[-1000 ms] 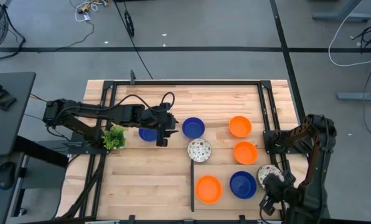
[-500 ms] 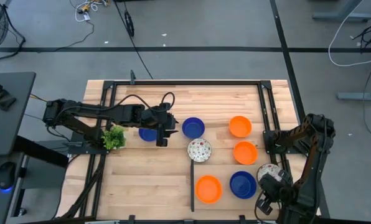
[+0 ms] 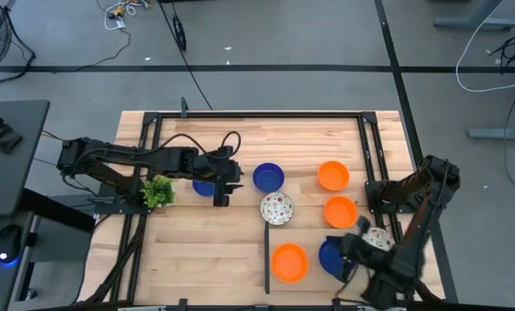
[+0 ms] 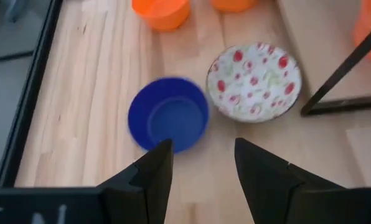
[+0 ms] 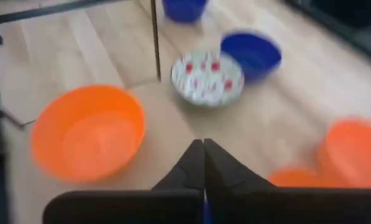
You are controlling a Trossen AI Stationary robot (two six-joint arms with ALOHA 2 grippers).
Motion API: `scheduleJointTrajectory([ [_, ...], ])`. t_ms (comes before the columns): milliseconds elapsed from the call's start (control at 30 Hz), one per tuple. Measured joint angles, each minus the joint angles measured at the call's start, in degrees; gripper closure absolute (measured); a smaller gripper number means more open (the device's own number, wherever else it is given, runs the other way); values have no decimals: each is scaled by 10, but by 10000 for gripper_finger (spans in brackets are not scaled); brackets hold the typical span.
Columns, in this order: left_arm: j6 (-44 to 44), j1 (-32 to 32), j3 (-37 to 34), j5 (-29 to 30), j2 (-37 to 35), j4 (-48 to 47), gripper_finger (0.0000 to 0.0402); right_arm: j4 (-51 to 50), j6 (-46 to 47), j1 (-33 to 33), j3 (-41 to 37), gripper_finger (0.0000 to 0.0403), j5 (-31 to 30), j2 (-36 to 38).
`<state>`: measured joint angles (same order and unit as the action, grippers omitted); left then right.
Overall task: Pick & Place Mini bowls
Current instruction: Stack the blue bowl on the blue bowl on the shelf
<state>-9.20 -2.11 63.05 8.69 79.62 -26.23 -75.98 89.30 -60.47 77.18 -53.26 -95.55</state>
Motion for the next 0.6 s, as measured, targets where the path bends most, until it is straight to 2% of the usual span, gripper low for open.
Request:
scheduleJointTrajectory([
  [133,9,-1,-84,-25,-24,100,225,112,-174,65,-49,402,-5,24],
  [267,36,0,-191,-29,-54,251,225,353,-401,141,-145,403,19,87],
  [367,67,-14,-266,-28,-58,391,225,578,-582,215,-230,403,103,139],
  [467,91,-41,-323,-18,-52,510,225,763,-679,310,-301,403,207,174],
  [533,104,-66,-352,17,-45,561,225,825,-701,377,-325,402,270,179],
  [600,120,-93,-368,74,-40,595,225,828,-716,440,-330,398,315,177],
])
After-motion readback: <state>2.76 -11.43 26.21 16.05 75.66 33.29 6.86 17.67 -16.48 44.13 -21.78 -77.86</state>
